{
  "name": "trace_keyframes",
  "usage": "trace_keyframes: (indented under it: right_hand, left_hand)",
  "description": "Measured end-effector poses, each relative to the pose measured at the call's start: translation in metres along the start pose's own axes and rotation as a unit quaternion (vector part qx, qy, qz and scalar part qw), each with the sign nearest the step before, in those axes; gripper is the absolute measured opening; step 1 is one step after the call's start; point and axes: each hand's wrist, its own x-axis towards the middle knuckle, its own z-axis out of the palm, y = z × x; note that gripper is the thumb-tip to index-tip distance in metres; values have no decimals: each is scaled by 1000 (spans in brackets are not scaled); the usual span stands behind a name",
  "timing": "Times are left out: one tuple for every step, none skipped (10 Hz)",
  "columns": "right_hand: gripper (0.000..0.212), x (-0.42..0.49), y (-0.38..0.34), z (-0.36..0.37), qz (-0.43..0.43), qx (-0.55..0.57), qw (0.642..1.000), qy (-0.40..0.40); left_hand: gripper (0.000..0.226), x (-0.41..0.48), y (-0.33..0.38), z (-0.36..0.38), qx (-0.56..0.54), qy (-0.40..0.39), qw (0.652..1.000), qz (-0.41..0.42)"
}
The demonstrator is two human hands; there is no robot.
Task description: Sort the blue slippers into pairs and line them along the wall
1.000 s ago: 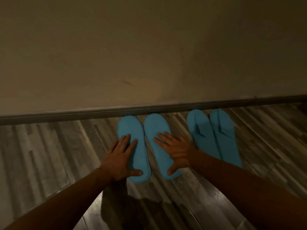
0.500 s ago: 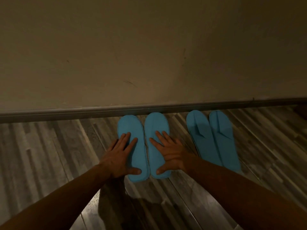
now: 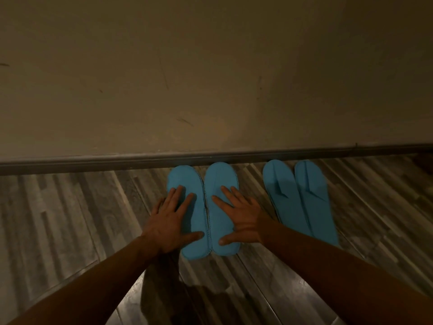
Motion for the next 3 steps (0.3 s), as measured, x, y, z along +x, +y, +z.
trace_keyframes:
  right_hand:
    - [120, -5, 8, -13, 28, 25, 999, 26]
    - [119, -10, 16, -28, 55, 16, 997, 46]
    - [119, -23, 20, -54, 58, 5, 997, 59]
  left_hand:
    - [110, -2, 11, -11, -4, 24, 1000, -17]
    - [106, 2, 18, -28, 10, 33, 999, -16]
    - [105, 4, 29, -57, 4, 47, 999, -15]
